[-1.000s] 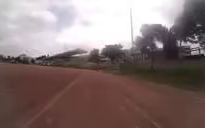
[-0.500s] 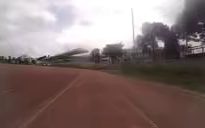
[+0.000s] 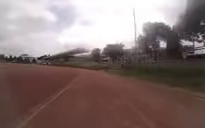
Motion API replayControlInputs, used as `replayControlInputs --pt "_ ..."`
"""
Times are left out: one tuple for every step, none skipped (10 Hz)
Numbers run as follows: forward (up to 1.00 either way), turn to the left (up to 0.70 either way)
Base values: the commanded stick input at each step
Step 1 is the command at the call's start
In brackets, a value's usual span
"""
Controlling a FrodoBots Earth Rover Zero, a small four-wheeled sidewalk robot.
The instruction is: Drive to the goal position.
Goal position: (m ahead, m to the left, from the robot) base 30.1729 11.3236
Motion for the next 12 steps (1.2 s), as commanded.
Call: replayControlInputs --pt "0.85 0.00" --pt "0.85 0.00" --pt "0.85 0.00" --pt "0.85 0.00" --pt "0.85 0.00" --pt "0.85 0.00" --pt "0.85 0.00" --pt "0.85 0.00" --pt "0.85 0.00" --pt "0.85 0.00" --pt "0.85 0.00" --pt "0.85 0.00"
